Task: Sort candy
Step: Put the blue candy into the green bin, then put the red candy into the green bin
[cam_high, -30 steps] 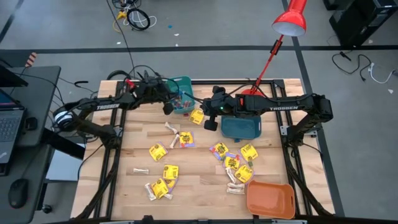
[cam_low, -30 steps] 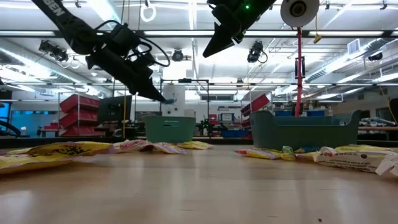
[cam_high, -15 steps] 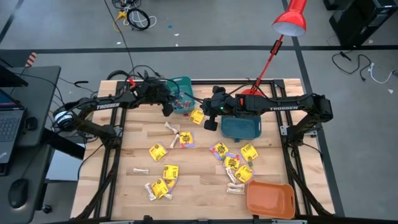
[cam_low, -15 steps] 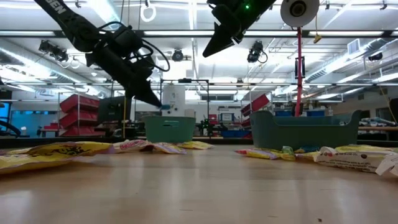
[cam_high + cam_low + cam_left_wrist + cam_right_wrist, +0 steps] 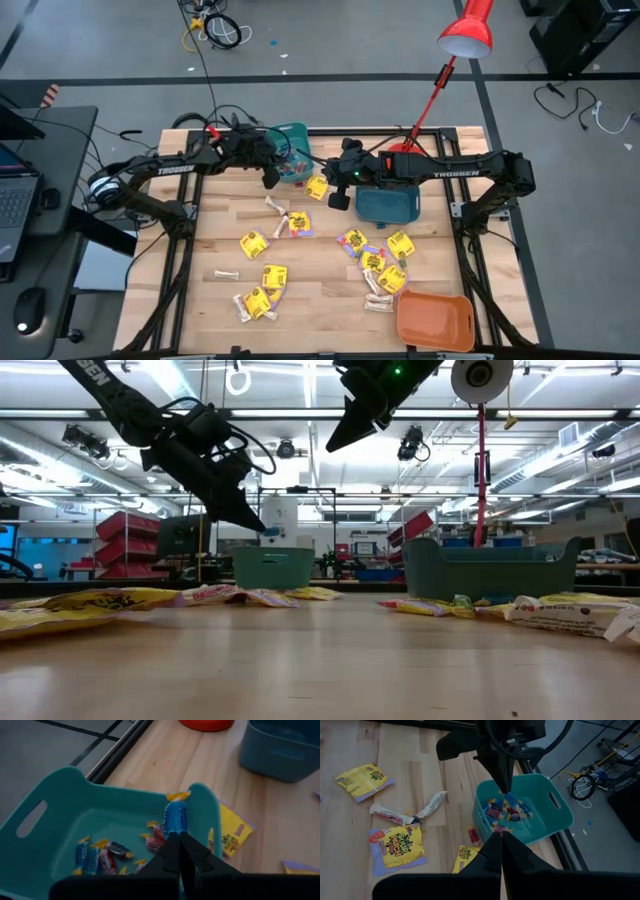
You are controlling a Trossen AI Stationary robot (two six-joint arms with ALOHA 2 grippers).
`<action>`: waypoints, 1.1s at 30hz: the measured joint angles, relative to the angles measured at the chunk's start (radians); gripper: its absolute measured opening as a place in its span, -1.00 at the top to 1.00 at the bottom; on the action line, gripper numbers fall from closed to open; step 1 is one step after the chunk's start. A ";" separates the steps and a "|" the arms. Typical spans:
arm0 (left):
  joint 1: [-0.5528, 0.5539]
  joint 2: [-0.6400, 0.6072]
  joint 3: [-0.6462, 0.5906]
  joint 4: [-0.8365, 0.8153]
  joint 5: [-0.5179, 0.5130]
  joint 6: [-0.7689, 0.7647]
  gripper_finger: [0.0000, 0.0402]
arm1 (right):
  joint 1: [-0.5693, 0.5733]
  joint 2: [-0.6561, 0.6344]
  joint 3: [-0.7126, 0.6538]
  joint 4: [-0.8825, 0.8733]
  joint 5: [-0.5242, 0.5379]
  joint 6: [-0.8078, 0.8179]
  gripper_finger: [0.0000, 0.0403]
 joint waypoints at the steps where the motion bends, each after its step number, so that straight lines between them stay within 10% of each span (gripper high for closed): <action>1: 0.000 0.009 0.000 0.007 -0.001 0.000 0.98 | 0.000 0.000 0.000 -0.001 0.000 0.000 1.00; 33: -0.012 -0.056 0.001 0.138 0.091 -0.049 0.53 | -0.008 0.117 0.000 0.099 -0.114 -0.081 1.00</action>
